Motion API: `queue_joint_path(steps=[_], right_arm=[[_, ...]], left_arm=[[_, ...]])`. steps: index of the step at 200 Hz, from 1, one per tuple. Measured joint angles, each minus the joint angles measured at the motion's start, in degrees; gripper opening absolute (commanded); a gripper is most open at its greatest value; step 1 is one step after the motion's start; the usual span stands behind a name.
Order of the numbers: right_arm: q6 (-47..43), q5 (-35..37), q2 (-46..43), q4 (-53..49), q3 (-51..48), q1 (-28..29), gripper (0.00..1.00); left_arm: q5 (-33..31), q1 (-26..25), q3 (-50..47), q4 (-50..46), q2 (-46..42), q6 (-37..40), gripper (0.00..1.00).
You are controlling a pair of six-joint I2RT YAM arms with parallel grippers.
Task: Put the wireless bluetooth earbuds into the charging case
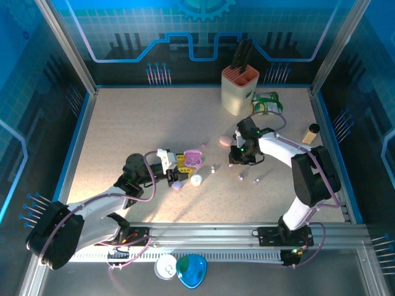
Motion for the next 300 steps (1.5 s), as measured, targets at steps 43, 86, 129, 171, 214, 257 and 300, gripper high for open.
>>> queue_joint_path(steps=[43,86,129,171,214,257,300], right_arm=[[-3.15,10.71,-0.92,-13.16,6.78,4.46,0.15],[-3.34,18.16,0.48,-20.85,10.38,7.93,0.16],[-3.32,22.97,1.75,-25.0,12.85,10.03,0.16],[-3.28,24.85,1.86,-26.86,13.97,10.8,0.16],[-3.28,24.87,1.86,-27.43,14.14,10.84,0.16],[-3.08,23.28,0.92,-26.99,14.14,11.65,0.16],[-2.54,20.31,-5.79,-26.75,16.9,13.9,0.16]], left_arm=[[0.02,0.0,0.0,0.0,0.42,0.2,0.26],[0.02,0.0,0.0,0.02,1.62,0.2,0.26],[0.02,0.0,0.0,0.02,2.69,0.22,0.26],[0.02,0.0,0.02,0.02,3.61,0.26,0.26],[0.0,0.0,0.17,0.0,4.5,0.42,0.26],[-0.26,0.0,0.94,-0.55,5.09,1.88,0.26],[-3.15,0.0,2.32,-1.53,8.37,3.56,0.26]])
